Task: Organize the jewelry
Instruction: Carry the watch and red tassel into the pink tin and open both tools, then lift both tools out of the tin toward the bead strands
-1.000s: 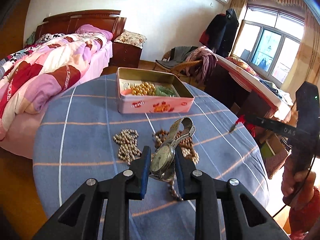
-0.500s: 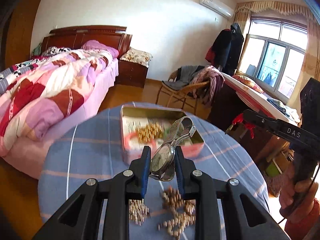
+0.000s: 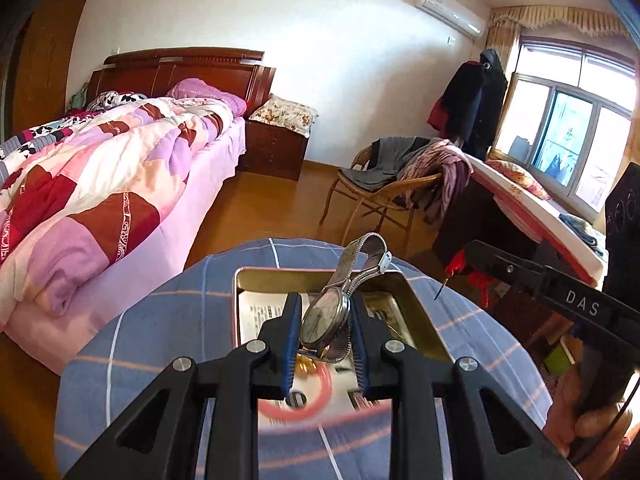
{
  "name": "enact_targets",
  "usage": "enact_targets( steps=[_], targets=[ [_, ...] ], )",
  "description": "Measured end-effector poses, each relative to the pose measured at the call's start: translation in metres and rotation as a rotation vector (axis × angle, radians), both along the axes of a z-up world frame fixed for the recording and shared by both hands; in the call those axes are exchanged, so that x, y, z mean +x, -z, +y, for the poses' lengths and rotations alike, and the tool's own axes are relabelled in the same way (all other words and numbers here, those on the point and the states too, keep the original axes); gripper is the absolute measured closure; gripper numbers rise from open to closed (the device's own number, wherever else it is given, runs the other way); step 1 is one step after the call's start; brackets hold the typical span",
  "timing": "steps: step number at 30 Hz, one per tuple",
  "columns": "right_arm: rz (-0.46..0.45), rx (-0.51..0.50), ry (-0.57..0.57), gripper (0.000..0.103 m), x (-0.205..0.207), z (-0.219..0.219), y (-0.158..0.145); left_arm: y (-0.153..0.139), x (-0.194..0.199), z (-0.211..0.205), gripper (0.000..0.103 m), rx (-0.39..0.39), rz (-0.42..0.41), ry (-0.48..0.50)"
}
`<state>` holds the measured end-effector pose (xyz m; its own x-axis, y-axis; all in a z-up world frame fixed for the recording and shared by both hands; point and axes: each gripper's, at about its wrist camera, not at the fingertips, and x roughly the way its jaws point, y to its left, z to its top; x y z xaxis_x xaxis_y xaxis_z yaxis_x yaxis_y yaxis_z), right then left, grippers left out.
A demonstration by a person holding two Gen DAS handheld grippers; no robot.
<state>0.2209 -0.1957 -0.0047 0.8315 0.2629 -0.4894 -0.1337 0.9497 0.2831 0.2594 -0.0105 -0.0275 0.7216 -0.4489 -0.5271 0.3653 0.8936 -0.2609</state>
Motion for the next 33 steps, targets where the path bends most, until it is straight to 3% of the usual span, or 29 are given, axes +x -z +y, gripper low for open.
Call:
enact_targets(
  steps=[10,15,16,17,20,26,33],
  targets=[
    [0.092,-0.001,-0.015,0.092,0.049,0.000,0.037,0.029,0.038,-0.019,0.080,0.068,0.076,-0.026],
    [0.119,-0.024,-0.020,0.083,0.055,0.001,0.049,0.040,0.049,-0.024,0.078,0.120,0.127,-0.066],
    [0.116,-0.021,-0.016,0.075,0.053,0.000,0.049,0.041,0.050,-0.025,0.076,0.116,0.133,-0.061],
    [0.110,-0.018,-0.005,0.065,0.049,-0.002,0.049,0.040,0.049,-0.025,0.066,0.116,0.136,-0.057],
    [0.097,-0.006,0.024,0.057,0.042,-0.007,0.045,0.033,0.045,-0.023,0.037,0.120,0.112,-0.082],
    [0.076,-0.019,0.089,0.057,0.019,-0.013,0.030,0.016,0.026,-0.018,0.036,0.160,0.063,-0.089],
    [0.105,-0.054,0.108,0.052,-0.020,-0.007,0.029,0.012,-0.012,-0.002,0.036,0.174,0.069,-0.101]
  ],
)
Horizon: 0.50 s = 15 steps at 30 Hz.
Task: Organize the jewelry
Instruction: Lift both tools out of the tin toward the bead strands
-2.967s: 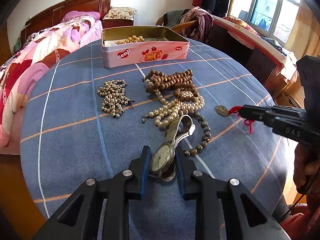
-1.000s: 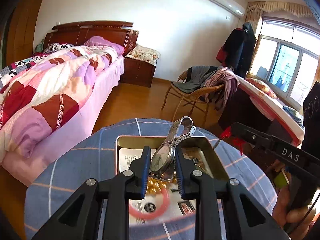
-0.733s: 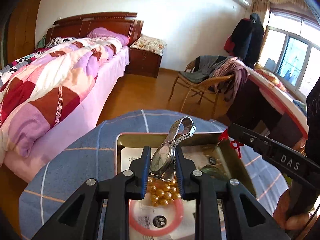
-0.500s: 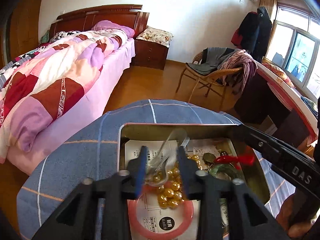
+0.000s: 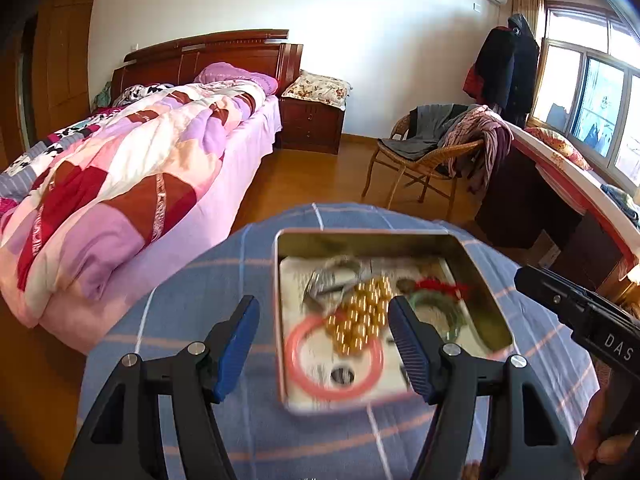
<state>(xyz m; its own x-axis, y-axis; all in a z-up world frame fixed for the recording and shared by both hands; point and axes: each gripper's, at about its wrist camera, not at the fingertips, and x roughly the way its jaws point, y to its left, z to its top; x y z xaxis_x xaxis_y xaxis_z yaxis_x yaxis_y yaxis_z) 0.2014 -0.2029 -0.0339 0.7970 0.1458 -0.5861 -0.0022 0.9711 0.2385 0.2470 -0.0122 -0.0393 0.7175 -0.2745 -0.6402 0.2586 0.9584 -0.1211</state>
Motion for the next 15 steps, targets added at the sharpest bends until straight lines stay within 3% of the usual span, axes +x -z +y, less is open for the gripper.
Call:
enact_targets(
  steps=[7,15],
  targets=[
    [0.058,0.026,0.004,0.051,-0.030,0.001,0.018,0.012,-0.030,0.006,0.036,0.012,0.052,-0.042],
    [0.062,0.054,0.005,0.051,-0.065,0.004,0.019,0.012,-0.063,0.006,0.036,0.053,0.044,-0.066]
  ],
)
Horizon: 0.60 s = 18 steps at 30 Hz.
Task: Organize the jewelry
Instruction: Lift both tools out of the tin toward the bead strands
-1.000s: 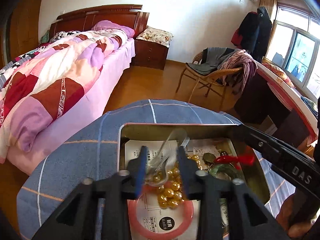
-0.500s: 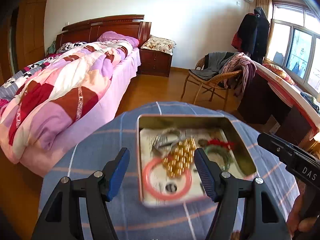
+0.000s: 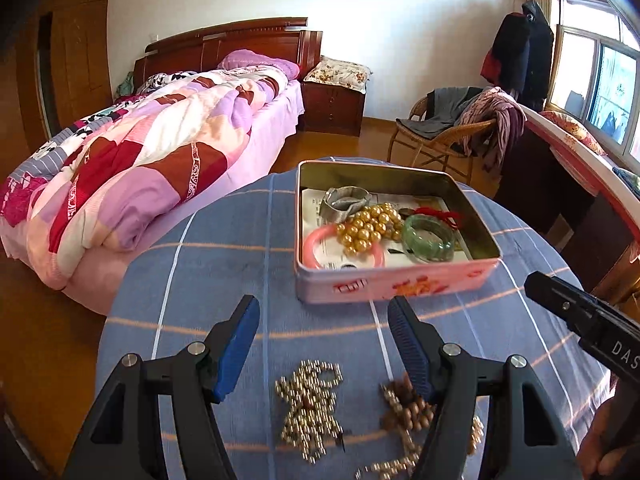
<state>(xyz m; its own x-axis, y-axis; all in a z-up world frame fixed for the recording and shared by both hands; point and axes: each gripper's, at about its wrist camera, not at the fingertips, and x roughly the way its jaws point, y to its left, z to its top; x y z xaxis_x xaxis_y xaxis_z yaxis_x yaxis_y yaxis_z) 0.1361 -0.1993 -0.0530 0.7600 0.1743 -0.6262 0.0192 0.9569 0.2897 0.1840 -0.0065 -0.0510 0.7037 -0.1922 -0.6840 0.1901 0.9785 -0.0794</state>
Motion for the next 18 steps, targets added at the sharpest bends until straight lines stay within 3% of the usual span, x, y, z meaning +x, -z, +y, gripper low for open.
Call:
enact_targets(
  steps=[6,18],
  targets=[
    [0.011,-0.016,-0.015,0.051,-0.020,0.008,0.006,0.001,-0.022,0.009,0.036,0.014,-0.013,-0.012],
    [0.076,-0.030,-0.049,0.051,-0.053,0.016,0.033,0.027,-0.061,0.032,0.036,0.001,0.042,-0.024]
  ],
)
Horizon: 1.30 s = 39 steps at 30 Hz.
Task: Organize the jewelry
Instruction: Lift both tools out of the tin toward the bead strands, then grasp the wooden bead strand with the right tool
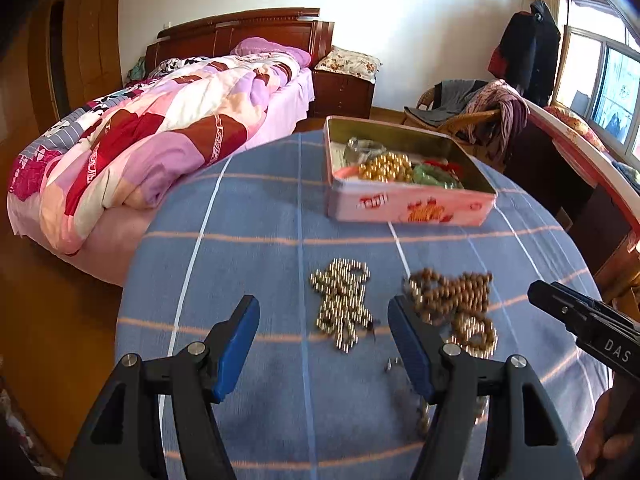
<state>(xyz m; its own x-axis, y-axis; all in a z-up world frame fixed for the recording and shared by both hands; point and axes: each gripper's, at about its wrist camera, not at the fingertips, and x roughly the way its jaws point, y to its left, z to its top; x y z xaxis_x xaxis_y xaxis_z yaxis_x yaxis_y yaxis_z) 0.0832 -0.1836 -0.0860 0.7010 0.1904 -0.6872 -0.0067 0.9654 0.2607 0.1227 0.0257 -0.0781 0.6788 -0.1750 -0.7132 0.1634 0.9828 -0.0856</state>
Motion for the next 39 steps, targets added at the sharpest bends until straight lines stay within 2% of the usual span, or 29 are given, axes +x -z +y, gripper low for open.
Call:
enact_targets(
  steps=[6,10,12,14,18,23,33,36,39],
  targets=[
    [0.037,-0.004,-0.059,0.051,-0.015,0.012,0.011,0.012,-0.017,0.006,0.036,0.013,0.024,0.037],
    [0.045,-0.056,-0.098,0.051,-0.019,0.024,0.015,0.020,-0.027,0.008,0.036,0.007,0.043,0.068],
    [0.056,-0.041,-0.111,0.051,-0.019,0.026,0.017,0.022,-0.032,0.008,0.036,-0.003,0.053,0.094],
    [0.058,-0.025,-0.125,0.051,-0.021,0.029,0.017,0.022,-0.036,0.008,0.036,0.003,0.046,0.107],
    [0.037,-0.057,-0.134,0.051,-0.019,0.038,0.013,0.019,-0.038,0.009,0.036,0.024,0.021,0.100],
    [0.022,-0.007,-0.151,0.051,-0.007,0.041,0.006,0.021,-0.035,0.014,0.036,0.008,0.032,0.080],
    [-0.001,-0.070,-0.142,0.051,0.032,0.041,0.002,0.018,-0.029,0.020,0.036,0.011,0.021,0.062],
    [0.025,-0.020,-0.144,0.051,0.049,0.033,0.010,0.021,-0.024,0.022,0.036,0.011,0.036,0.045],
    [0.095,0.002,-0.170,0.047,0.062,0.035,0.024,0.023,-0.022,0.022,0.036,0.005,0.047,0.045]
  ],
)
